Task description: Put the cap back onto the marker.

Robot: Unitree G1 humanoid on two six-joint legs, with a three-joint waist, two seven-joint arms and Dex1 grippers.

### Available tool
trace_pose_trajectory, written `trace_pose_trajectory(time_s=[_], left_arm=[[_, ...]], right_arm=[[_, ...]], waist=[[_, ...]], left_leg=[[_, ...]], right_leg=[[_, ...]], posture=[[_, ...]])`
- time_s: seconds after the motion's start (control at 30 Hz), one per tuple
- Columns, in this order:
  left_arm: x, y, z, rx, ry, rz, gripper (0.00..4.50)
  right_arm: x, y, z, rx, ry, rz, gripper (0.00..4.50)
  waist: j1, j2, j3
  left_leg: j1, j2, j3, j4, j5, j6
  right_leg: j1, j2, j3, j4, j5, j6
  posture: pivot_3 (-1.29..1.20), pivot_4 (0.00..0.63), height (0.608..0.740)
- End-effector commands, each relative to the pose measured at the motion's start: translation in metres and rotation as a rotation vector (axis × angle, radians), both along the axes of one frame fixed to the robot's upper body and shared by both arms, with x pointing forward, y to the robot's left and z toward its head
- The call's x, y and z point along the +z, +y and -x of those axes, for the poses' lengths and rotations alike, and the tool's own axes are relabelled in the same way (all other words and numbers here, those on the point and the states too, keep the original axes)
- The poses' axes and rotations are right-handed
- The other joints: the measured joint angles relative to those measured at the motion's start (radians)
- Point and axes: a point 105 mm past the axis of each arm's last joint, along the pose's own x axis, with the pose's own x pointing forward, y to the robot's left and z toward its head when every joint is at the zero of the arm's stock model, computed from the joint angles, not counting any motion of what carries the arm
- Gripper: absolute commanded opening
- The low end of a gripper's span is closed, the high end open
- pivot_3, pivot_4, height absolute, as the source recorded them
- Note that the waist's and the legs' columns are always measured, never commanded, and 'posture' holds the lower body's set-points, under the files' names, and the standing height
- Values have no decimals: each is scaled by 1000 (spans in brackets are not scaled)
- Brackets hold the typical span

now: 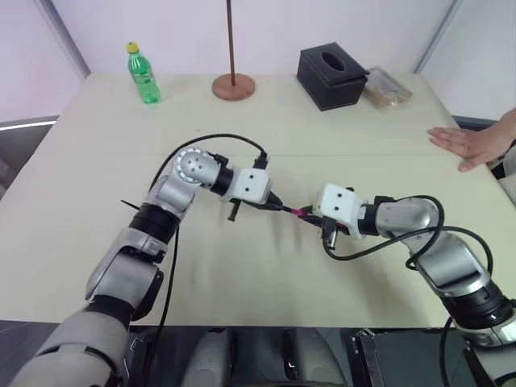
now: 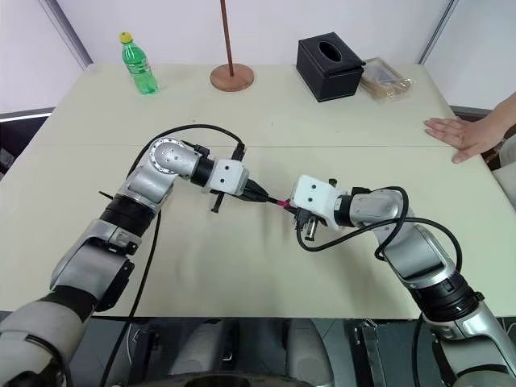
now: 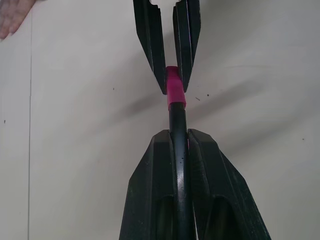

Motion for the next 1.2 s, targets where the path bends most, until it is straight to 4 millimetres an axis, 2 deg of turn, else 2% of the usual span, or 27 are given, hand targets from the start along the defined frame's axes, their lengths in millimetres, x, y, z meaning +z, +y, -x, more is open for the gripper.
trace_pose_trajectory(time_s=[0.03, 0.93, 1.2], left_arm=[[7, -6, 5, -24, -22, 37, 0], [3, -10, 6, -23, 0, 64, 0], [3, -10, 8, -48, 7, 52, 0]], right_arm=[[23, 4, -1, 3, -65, -43, 13], [41, 30, 16, 91, -82, -63, 13], [39, 35, 19, 116, -79, -44, 13]], waist=[[0, 0, 0], [0, 0, 0], [0, 0, 0]], left_leg=[[0, 0, 0, 0, 0, 0], [0, 0, 0, 0, 0, 0], [0, 0, 0, 0, 0, 0]], right_leg=[[0, 0, 0, 0, 0, 0], [0, 0, 0, 0, 0, 0], [0, 0, 0, 0, 0, 0]], posture=[[0, 150, 740], [0, 150, 740], [0, 150, 740]])
